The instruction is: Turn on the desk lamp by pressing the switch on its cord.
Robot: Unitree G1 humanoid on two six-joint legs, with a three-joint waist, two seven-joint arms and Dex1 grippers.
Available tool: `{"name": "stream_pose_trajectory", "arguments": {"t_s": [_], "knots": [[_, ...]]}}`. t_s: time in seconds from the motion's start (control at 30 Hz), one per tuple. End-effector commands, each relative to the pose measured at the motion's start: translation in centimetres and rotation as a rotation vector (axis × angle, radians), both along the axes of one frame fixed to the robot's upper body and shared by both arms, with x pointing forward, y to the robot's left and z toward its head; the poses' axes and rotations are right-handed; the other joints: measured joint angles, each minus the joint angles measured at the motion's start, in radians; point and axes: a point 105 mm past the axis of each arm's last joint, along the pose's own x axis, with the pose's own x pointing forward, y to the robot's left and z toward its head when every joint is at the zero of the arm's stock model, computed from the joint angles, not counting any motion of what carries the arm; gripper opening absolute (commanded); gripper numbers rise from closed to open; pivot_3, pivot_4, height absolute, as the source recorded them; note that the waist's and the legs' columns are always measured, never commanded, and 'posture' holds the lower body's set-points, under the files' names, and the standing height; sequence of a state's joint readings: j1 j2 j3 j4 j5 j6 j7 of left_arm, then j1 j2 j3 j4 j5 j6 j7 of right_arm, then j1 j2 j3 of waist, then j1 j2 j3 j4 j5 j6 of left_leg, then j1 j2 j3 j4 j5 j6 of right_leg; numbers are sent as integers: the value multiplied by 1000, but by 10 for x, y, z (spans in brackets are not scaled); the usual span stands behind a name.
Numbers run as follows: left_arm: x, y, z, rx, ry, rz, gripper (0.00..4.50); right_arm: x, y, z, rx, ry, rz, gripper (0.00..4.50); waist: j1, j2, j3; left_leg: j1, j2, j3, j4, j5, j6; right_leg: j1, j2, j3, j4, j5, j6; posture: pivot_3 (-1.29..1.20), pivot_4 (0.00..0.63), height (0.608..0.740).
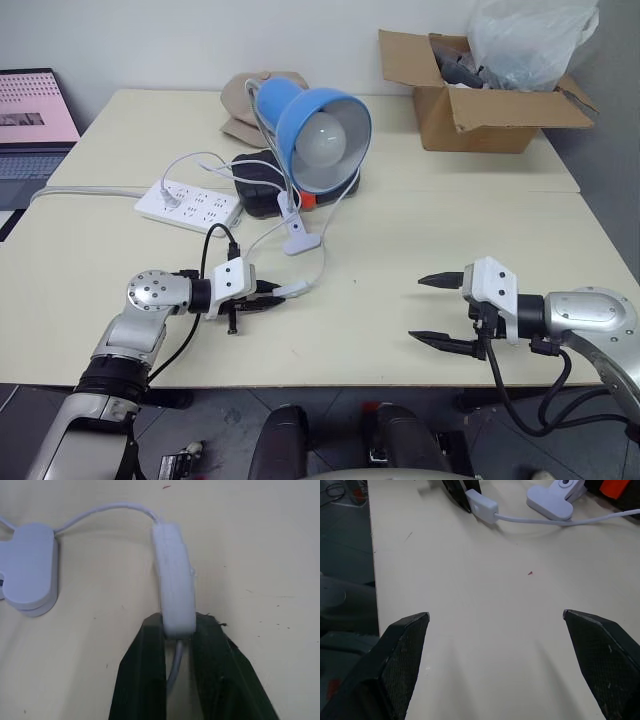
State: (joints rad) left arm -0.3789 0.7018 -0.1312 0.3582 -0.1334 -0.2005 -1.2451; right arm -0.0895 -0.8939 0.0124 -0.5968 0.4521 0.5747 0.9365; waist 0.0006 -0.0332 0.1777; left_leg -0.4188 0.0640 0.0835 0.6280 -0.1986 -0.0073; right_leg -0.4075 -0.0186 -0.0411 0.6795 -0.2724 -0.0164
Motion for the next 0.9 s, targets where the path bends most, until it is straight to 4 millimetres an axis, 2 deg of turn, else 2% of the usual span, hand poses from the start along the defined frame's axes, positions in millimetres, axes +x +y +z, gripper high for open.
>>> {"name": "stream_pose_trajectory", "arguments": {"t_s": [0.03, 0.3, 0.47, 0.67, 0.9], "knots": [[-3, -10, 11, -18, -25, -53, 395, 0, -1, 14, -2, -64, 12, 4500, 0, 0, 0, 0, 0, 0, 0, 0, 0, 0, 0, 0, 0, 0, 0, 0, 150, 740], [-8, -46, 36, -8, -1, -202, 395, 1, 1, 39, 54, -103, 1, 4500, 0, 0, 0, 0, 0, 0, 1, 0, 0, 1, 0, 0, 0, 0, 1, 0, 150, 740], [-9, -68, 51, 14, 6, -256, 395, 7, 20, 53, 61, -112, 21, 4500, -5, 0, 0, 0, 0, 0, 1, 0, 0, 0, 1, 1, 0, 0, 1, 0, 150, 740], [-4, -83, 62, 27, -20, -254, 395, 24, 57, 54, 74, -107, 38, 4500, -6, 0, 0, 0, 0, -1, 1, 0, 0, 0, 2, 1, 1, 0, 0, 0, 150, 740], [0, -86, 64, 34, -41, -232, 395, 35, 82, 32, 25, -88, 84, 4500, -4, 0, 0, -1, 0, 0, 1, 0, 0, 0, 2, 1, 0, 0, 1, 0, 150, 740]]}}
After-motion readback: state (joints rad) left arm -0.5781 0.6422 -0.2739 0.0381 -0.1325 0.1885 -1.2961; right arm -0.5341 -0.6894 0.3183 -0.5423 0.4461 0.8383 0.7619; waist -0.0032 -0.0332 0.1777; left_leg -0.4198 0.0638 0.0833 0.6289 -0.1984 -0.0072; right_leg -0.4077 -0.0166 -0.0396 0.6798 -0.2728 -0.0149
